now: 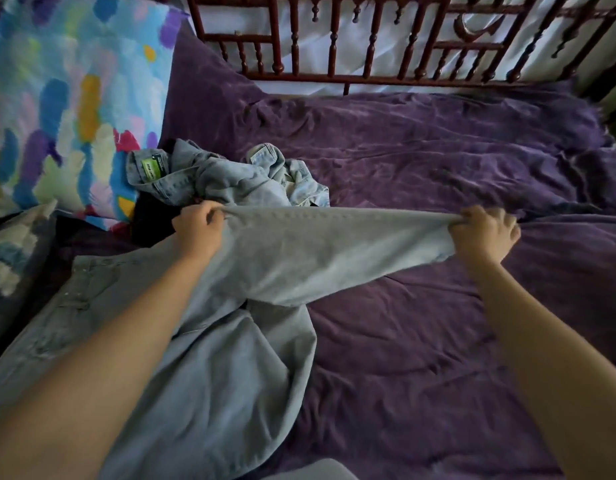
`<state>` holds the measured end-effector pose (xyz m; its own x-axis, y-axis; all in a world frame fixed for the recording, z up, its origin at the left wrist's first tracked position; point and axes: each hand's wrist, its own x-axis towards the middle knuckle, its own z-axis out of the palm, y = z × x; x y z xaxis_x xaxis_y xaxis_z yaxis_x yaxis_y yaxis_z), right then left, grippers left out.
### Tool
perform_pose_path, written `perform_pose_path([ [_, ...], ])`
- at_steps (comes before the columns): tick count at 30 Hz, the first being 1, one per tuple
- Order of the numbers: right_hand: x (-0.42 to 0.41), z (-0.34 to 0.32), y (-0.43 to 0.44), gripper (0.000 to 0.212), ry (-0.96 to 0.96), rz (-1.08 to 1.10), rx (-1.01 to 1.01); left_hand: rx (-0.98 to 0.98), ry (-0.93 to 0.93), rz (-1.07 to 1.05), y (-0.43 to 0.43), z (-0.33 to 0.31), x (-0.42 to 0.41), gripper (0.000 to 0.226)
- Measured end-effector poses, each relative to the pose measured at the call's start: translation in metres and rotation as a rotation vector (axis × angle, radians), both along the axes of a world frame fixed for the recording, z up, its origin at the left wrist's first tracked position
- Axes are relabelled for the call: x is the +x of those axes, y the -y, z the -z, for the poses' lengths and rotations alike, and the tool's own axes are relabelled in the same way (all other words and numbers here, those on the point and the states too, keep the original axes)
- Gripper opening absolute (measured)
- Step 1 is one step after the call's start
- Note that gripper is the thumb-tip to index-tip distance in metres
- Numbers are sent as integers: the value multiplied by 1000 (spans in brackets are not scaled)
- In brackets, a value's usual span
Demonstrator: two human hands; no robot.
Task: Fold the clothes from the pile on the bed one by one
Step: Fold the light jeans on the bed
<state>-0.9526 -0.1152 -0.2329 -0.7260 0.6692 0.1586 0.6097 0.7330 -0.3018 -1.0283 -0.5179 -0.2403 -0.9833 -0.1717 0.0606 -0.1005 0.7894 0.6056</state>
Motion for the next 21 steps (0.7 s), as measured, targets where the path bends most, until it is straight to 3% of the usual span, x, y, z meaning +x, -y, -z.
perform_pose_path([
  [4,-10,40,37,61,184,-133,-142,-79,236,-44,-12,35,28,71],
  [9,48,142,155,55,641,-258,-716,-185,414,101,4,98,111,78],
  [13,77,173,222,54,583,-69,-1176,-182,519,97,27,123,145,70],
  [16,79,177,239,36,512,102,-1187,-173,545,78,41,125,148,65],
  [18,78,167,236,5,478,133,-1140,-147,535,77,45,122,144,60],
  [21,77,153,224,32,391,111,-1099,-70,527,147,37,115,140,47],
])
